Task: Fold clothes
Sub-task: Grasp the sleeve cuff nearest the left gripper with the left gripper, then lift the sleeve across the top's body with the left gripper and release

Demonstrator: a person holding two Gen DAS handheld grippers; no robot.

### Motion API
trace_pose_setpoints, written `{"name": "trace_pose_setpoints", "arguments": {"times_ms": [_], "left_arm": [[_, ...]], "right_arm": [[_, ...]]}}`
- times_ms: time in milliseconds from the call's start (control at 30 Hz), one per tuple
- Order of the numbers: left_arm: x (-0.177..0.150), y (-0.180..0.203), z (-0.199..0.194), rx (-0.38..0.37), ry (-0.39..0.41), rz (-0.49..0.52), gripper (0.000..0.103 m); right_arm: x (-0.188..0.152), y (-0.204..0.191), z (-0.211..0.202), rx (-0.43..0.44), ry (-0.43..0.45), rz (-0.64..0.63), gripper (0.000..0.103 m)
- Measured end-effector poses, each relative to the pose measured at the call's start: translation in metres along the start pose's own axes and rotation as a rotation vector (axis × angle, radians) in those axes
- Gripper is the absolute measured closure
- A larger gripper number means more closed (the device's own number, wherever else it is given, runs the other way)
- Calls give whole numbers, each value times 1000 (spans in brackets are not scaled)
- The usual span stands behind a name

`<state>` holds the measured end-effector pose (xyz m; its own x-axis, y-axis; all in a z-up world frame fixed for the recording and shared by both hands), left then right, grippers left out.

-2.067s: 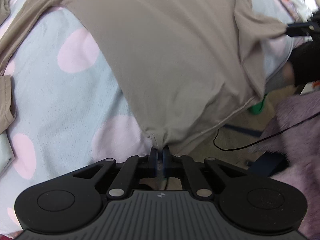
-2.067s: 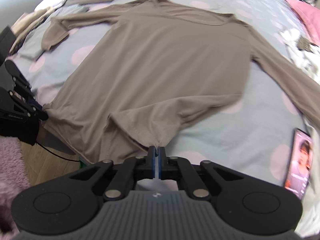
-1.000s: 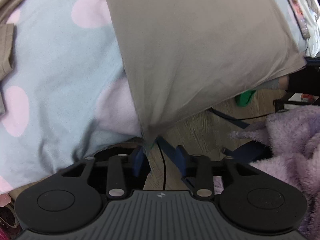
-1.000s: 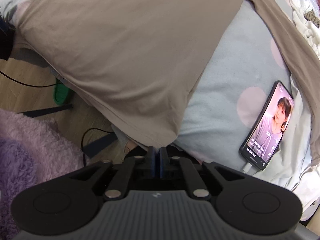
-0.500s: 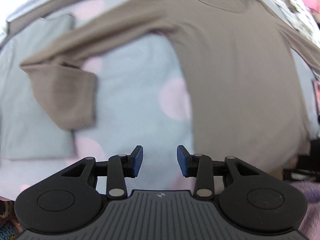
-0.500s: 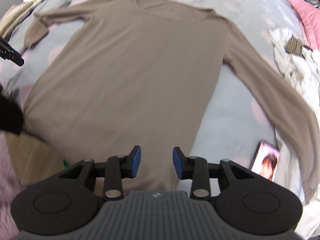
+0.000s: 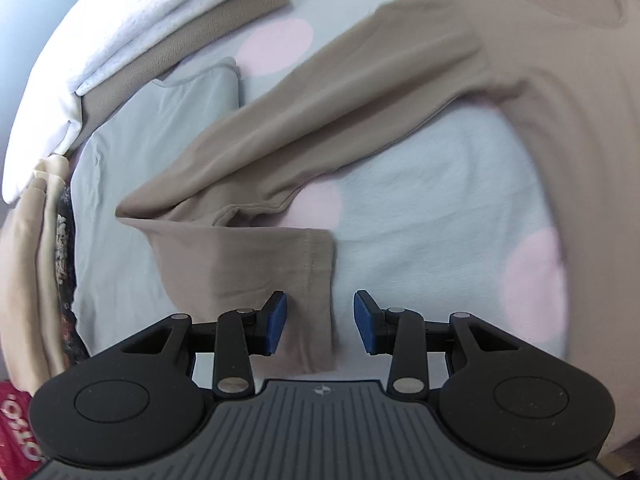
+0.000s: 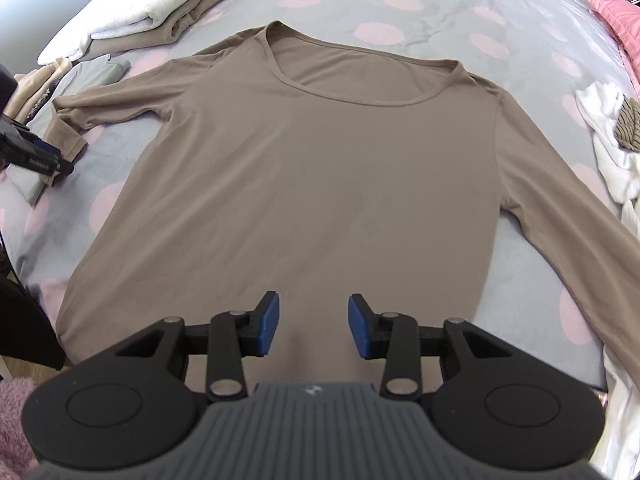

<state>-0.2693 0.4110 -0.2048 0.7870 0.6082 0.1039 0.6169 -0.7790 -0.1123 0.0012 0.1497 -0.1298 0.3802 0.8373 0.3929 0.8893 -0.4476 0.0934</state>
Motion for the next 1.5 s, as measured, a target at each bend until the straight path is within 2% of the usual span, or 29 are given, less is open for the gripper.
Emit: {"name": "trace_pose_setpoints", "arguments": {"times_ms": [100, 167, 233, 300, 467, 633, 767, 1000, 1100, 1200, 1267, 1367, 1500], "left_arm": [[0, -9, 11, -16, -10, -39, 68], [0, -15, 13, -44, 4, -70, 73], [-1, -21, 12, -57, 19, -92, 88], [-2, -27, 9, -51, 28, -112, 99], [-3, -30, -13, -40, 97, -130, 101], [3, -13, -68, -82, 235, -111, 101], [28, -22, -120, -72, 367, -118, 101], [64, -69, -225, 54, 540, -149, 101], [74, -84, -262, 76, 603, -164, 101], [83, -85, -288, 29, 651, -179, 101], [92, -71, -302, -27, 678, -160, 101], [109, -36, -315, -116, 700, -105, 101], [140, 30, -316, -228, 694, 9, 101]], "right_arm": [[10, -1, 7, 6, 11, 11, 62], [13, -2, 9, 3, 19, 13, 62], [15, -3, 11, -2, 22, 11, 62], [14, -2, 10, -9, 21, 13, 62], [11, 0, 9, -26, 17, 17, 62], [9, 2, 8, -43, 13, 22, 62], [7, 8, 6, -54, 12, 38, 62], [3, 18, 1, -71, 15, 69, 62], [2, 20, -2, -75, 23, 78, 62], [4, 21, -4, -73, 31, 83, 62], [6, 20, -6, -73, 37, 86, 62], [8, 21, -7, -74, 42, 92, 62], [11, 26, -8, -85, 44, 106, 62]]}}
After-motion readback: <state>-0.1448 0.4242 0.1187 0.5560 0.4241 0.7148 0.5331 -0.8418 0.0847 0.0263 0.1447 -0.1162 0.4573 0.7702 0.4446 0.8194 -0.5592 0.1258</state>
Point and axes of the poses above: each gripper's, at about its wrist camera, not at the fingertips, and z roughly the way its jaws point, y to its right, x to its top, the point moved 8 cm from there along z, roughly the way its jaws point, and after that the axes turned 12 degrees about -x, right-handed, at the moved point
